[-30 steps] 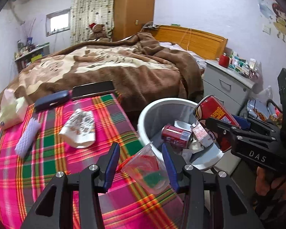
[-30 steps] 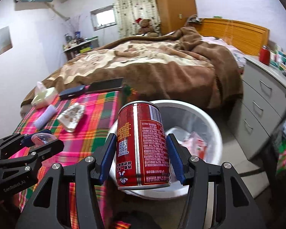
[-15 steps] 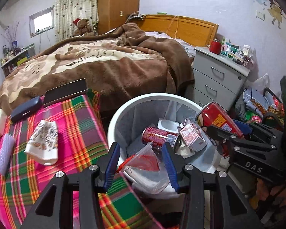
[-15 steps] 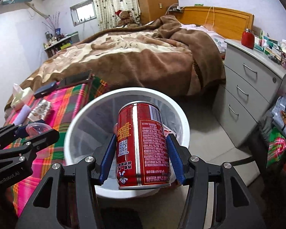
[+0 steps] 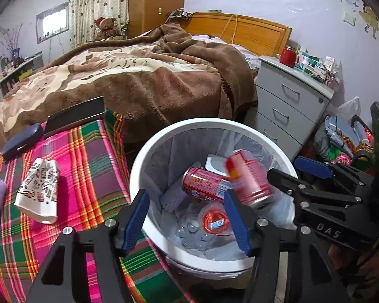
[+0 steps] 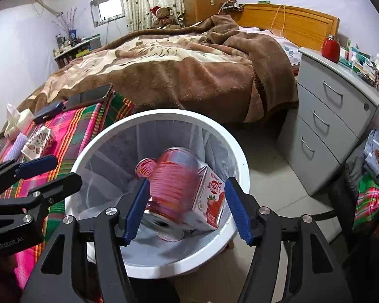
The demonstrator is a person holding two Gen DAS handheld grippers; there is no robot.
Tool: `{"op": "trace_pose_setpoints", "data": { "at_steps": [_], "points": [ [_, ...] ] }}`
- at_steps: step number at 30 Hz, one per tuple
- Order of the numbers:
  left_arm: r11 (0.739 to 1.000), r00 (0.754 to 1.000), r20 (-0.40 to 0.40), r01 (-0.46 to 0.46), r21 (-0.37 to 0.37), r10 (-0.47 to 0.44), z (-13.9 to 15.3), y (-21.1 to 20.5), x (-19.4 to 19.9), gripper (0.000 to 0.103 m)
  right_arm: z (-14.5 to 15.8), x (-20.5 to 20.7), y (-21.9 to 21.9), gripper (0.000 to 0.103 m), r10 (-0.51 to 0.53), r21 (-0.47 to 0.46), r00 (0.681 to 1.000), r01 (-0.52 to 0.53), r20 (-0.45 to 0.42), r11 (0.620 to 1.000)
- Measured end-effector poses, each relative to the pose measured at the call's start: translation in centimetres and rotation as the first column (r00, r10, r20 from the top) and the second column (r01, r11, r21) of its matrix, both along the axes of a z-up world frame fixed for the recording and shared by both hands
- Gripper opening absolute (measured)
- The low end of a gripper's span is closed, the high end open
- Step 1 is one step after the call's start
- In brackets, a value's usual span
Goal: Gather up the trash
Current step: 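Open both tools to drop the can and cup into the bin, then grasp the patterned paper cup with the right tool while the left tool grasps the white foam sleeves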
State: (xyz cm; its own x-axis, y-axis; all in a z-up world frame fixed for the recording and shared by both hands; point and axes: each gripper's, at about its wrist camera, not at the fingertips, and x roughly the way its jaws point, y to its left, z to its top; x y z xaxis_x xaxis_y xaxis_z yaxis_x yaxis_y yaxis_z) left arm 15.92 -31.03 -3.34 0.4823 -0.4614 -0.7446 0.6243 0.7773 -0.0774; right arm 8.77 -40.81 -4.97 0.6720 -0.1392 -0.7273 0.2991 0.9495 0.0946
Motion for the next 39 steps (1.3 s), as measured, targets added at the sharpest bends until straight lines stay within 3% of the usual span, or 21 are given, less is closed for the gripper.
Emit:
{"op": "trace_pose_setpoints", "data": {
  "at_steps": [9, 23, 39],
  "points": [
    [0.998, 0.999, 0.0, -0.051, -0.041, 0.051, 1.0, 2.8, -0.4, 0.062, 0.9, -0.9, 0.5, 0.063, -0.023, 0.015, 0.999, 0.023, 0.034, 1.0],
    [0.984, 0.988, 0.029, -0.15, -0.093, 0.153, 2.8, 9.2, -1.8, 0.062, 1.9, -0.9, 4.0, 0.063, 0.024, 0.019, 0.997, -0.026, 0.078, 0.999],
    [0.949, 0.951, 0.062, -0.295, -0.111, 0.303, 3.8, 18.9, -2.4, 0.062, 2.6, 0.7, 10.7, 0.063, 0.14, 0.037, 0.983, -0.145, 0.123, 0.989]
  ]
}}
